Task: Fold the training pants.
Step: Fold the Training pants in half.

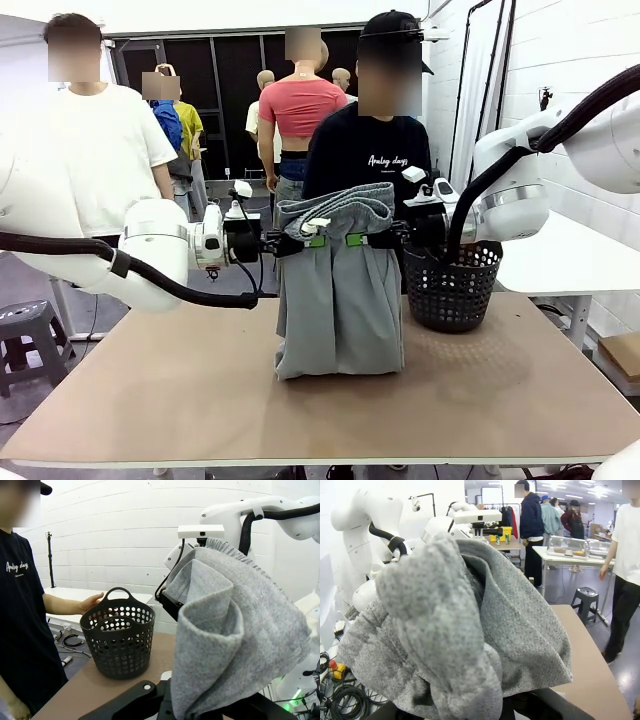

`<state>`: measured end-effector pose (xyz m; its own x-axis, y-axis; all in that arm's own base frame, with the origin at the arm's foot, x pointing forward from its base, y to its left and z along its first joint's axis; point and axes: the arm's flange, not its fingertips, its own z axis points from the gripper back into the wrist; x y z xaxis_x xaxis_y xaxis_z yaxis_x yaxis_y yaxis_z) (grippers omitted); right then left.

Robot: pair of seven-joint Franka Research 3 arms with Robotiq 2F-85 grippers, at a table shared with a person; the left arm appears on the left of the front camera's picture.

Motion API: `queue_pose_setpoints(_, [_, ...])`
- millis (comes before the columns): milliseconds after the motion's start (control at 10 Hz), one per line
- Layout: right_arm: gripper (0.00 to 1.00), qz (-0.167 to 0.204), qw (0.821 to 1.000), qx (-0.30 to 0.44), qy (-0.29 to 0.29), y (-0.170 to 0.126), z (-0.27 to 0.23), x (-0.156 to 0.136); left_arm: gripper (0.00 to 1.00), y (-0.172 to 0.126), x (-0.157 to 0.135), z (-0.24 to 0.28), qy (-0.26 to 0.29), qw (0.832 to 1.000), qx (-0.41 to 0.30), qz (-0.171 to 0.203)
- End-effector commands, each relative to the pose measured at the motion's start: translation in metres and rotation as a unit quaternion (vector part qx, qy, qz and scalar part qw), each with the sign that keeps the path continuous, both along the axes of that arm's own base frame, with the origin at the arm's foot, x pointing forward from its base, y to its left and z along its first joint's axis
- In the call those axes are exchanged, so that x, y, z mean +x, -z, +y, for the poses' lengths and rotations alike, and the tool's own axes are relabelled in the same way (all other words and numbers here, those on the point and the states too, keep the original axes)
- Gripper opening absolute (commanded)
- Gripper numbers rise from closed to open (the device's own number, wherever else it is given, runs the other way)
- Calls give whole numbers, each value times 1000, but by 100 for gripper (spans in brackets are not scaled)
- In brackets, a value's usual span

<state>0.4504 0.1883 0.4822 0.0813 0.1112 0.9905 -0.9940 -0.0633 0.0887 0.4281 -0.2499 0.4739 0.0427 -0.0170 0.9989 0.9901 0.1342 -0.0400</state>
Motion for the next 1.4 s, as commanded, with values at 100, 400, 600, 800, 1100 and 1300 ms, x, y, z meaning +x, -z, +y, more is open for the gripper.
queue_pose_setpoints(100, [0,44,998,5,-46,-11,11,-16,0,-10,-27,25,10,1000,4,21])
queue_pose_setpoints(400, [0,58,996,5,-70,-18,18,-24,0,-10,-40,35,16,999,11,41])
queue_pose_setpoints(600, [0,55,996,-1,-64,-21,18,-2,0,-10,-19,30,12,998,1,55])
queue_pose_setpoints(800, [0,57,996,-11,-68,-28,16,28,0,-23,13,16,-6,998,16,59])
queue_pose_setpoints(1100, [0,42,996,-35,-69,-46,16,74,0,-64,50,5,-55,997,32,38])
queue_pose_setpoints(1300, [0,29,996,-49,-69,-66,21,100,0,-93,67,16,-88,995,32,18])
